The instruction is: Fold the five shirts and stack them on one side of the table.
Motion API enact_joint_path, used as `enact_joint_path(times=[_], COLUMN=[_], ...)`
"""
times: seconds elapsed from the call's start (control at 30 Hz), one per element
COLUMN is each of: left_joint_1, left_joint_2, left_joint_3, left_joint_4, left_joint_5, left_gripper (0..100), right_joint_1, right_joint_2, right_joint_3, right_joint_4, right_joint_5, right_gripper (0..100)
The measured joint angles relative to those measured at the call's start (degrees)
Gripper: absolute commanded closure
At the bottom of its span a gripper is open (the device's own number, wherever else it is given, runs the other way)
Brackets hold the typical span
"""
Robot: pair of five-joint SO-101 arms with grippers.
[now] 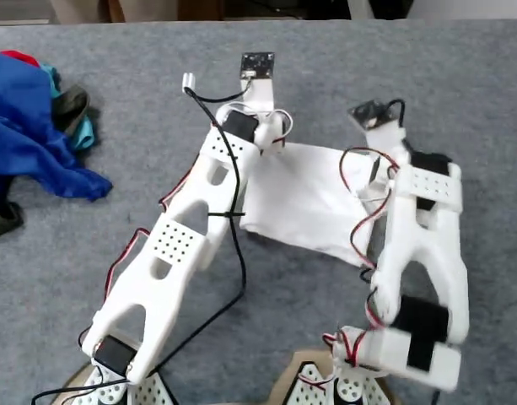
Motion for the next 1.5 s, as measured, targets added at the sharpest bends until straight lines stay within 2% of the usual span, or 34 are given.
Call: enact_joint_path(times=[0.17,0.33,0.6,0.83,0.97,1.13,1.2,1.3,1.5], left_joint_1=[-0.35,1.14,7.12,7.21,7.3,5.8,5.89,5.98,6.68], left_joint_2=[-1.58,-8.26,-10.55,-10.73,-17.93,-35.6,-42.02,-50.73,-65.05], left_joint_3=[-1.49,-1.49,-0.18,4.13,12.84,35.52,46.86,64.88,101.1], left_joint_4=[10.81,19.34,21.01,21.01,21.01,20.84,17.67,8.0,-20.22], left_joint_5=[-1.49,-1.85,0.18,0.7,0.62,0.26,-0.35,-0.53,-0.62], left_gripper=[98,98,98,98,98,98,98,98,98], right_joint_1=[0.0,0.0,0.0,0.0,0.0,0.0,0.0,0.0,0.0], right_joint_2=[-0.79,6.42,22.59,28.4,28.4,28.4,28.4,28.48,28.84], right_joint_3=[-5.19,-12.04,-24.26,-29.36,-29.89,-29.89,-29.89,-29.89,-29.89], right_joint_4=[0.0,0.09,0.09,0.79,0.79,0.79,0.79,0.79,0.79], right_joint_5=[0.0,0.0,0.0,0.0,0.0,0.0,0.0,0.0,0.0], right_gripper=[99.3,99.3,99.3,99.3,99.3,99.3,99.3,99.3,99.3])
